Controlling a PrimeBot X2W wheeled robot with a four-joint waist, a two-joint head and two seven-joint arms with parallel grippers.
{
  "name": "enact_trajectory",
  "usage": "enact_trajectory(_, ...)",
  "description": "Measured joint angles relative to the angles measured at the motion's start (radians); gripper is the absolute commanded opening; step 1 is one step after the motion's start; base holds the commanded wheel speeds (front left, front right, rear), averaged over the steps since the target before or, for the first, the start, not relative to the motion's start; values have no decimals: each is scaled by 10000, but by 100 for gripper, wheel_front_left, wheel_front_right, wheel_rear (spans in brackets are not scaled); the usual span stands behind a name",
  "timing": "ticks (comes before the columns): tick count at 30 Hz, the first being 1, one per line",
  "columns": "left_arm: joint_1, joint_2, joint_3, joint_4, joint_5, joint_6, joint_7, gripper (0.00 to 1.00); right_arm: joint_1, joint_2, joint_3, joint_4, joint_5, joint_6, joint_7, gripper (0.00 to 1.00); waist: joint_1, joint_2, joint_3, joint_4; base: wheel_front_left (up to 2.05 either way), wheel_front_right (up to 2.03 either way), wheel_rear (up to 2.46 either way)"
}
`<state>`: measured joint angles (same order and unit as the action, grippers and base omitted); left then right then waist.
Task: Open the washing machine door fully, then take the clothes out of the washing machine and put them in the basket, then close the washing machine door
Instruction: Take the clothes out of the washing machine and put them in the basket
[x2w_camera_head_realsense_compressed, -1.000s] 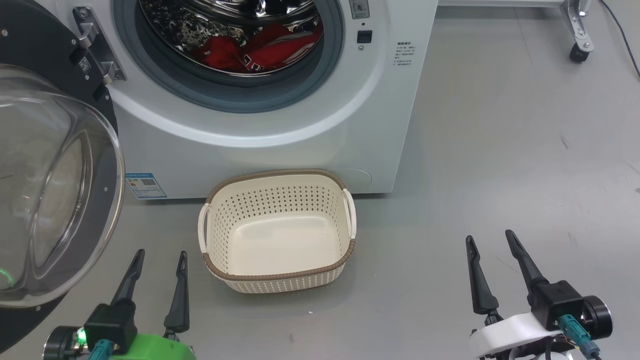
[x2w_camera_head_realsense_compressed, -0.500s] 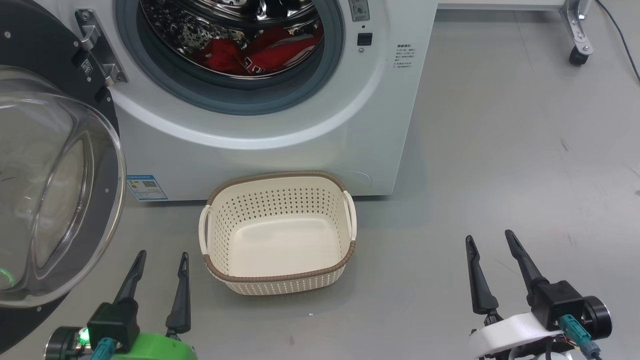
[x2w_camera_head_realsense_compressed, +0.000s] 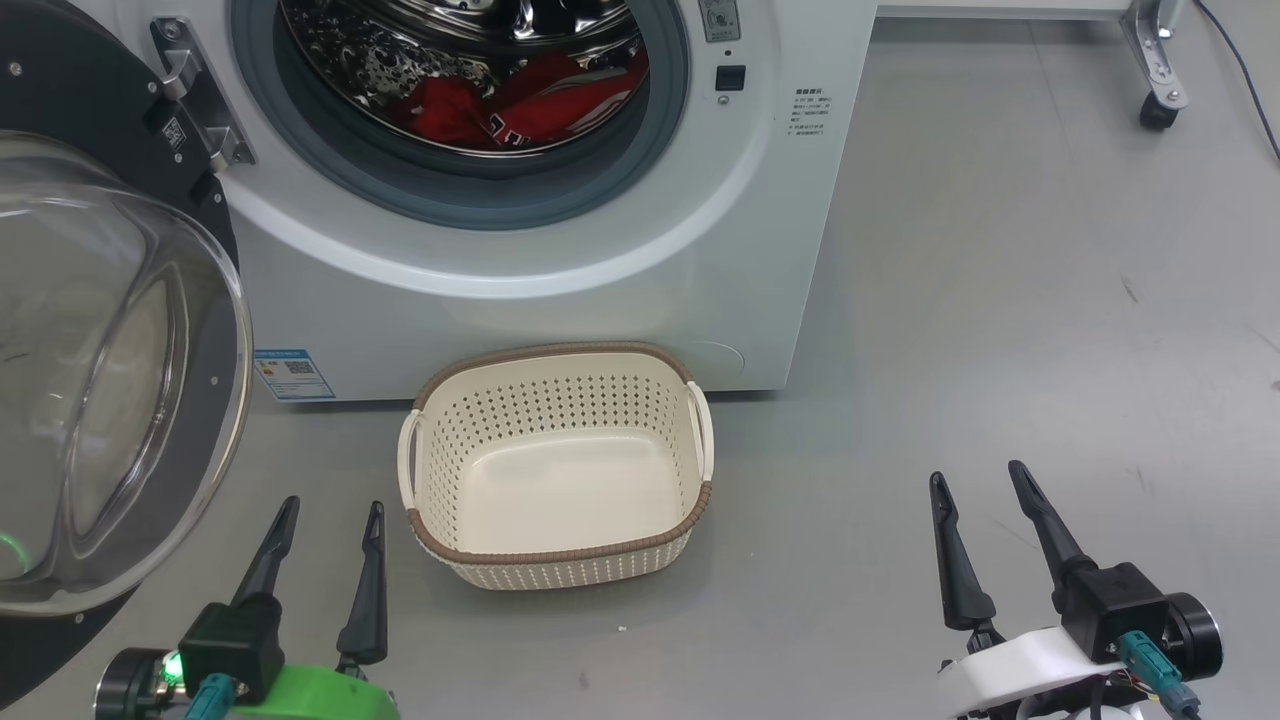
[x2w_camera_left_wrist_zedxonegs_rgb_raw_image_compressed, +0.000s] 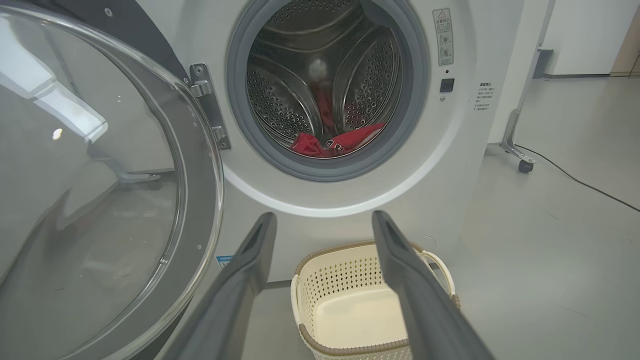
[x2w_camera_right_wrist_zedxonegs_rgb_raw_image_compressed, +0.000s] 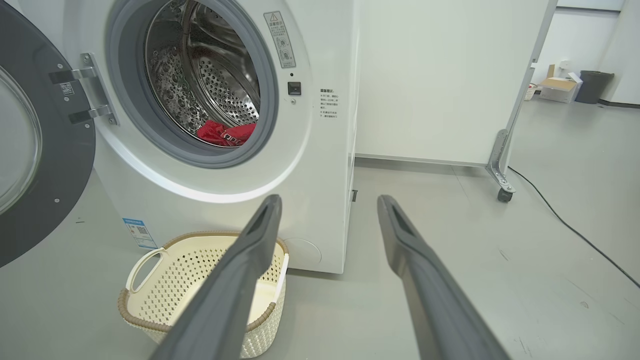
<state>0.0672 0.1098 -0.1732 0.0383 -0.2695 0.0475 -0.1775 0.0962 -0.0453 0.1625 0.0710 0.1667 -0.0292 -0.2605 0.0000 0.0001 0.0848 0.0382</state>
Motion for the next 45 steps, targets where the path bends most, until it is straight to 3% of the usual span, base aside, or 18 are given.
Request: enact_trajectory(45,6,10,-121,-236,234,102,-86,100,141,13,44,25,0,4,0,100,0,0,95,-12,82,-82,0)
